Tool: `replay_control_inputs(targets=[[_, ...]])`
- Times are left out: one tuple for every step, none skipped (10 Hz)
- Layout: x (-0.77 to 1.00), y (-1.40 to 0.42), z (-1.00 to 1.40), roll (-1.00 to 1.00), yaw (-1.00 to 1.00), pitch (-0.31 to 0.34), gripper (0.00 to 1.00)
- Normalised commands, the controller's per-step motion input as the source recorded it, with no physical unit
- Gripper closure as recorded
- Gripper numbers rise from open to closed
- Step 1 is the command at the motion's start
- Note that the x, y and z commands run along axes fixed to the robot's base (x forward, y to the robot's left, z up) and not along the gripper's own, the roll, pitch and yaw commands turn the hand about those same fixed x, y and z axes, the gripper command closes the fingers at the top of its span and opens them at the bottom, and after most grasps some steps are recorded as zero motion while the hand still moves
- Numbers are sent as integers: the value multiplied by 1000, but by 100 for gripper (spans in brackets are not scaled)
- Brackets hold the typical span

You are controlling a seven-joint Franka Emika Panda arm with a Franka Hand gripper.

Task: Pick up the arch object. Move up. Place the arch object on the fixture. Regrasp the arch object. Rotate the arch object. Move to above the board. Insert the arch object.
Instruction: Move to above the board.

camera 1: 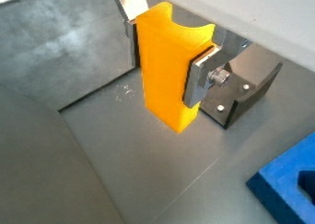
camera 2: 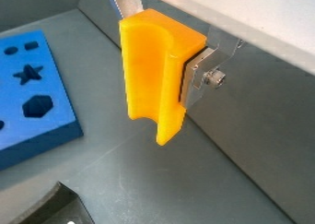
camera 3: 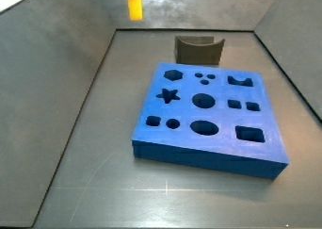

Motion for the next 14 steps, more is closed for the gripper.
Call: replay_control_inputs(targets=[[20, -32, 1000, 56, 20, 87, 100], [21, -31, 1000, 56, 21, 88, 100], [20, -30, 1000, 55, 21, 91, 100], [21, -29, 1000, 54, 21, 88, 100], [20, -28, 1000, 52, 22, 87, 100], [18, -27, 1000, 50, 22, 86, 100], [19, -26, 1000, 48, 23, 84, 100], [17, -22, 1000, 45, 23, 88, 100], [18, -19, 1000, 42, 23, 86, 100], [18, -20, 1000, 39, 21, 86, 100], [18, -19, 1000, 37, 22, 85, 100], [14, -14, 837, 31, 22, 86, 100], [12, -13, 757, 29, 21, 87, 100], [11, -12, 597, 26, 19, 88, 100]])
